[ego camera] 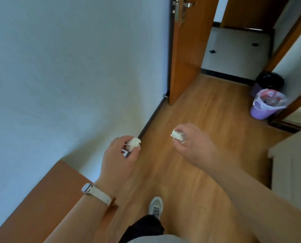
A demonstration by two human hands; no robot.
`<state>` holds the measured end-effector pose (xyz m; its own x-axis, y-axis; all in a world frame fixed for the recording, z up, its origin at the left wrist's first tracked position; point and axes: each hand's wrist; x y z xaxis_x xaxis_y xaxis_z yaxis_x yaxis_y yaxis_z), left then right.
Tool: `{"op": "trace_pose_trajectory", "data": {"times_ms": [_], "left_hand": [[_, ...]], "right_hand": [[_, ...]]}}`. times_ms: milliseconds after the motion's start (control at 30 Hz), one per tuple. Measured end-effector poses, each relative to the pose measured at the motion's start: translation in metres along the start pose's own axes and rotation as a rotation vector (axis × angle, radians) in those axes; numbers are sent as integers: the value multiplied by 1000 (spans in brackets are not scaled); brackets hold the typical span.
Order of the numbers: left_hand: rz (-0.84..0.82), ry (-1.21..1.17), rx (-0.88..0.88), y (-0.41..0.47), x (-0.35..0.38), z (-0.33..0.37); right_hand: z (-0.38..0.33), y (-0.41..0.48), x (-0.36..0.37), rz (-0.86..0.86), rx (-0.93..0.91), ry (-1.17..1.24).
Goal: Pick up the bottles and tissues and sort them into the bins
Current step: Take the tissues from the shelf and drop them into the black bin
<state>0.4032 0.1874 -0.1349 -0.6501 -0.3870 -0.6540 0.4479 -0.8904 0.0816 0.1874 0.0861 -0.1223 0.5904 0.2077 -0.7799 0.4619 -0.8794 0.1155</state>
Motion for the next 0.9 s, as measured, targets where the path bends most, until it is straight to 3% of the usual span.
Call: {"op": "trace_pose_trajectory", "data": {"times_ms": [167, 533, 900], "left_hand": [[-157, -74, 114, 79, 47, 22], [-443, -93, 419, 205, 132, 96], [-576, -63, 510, 273, 265, 179]], "right_hand": [[39, 28, -28, 99, 176, -101], [91, 81, -90, 315, 356, -220], [220, 115, -143, 510, 480, -136]]}}
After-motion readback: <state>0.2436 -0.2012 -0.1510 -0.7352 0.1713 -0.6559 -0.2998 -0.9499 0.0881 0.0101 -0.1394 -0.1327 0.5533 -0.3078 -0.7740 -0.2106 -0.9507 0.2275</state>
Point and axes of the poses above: each hand's wrist, its own y-axis towards the middle knuckle, its own x-axis out of the palm, z = x × y, and after that the axes turned 3 degrees about -x, right-handed
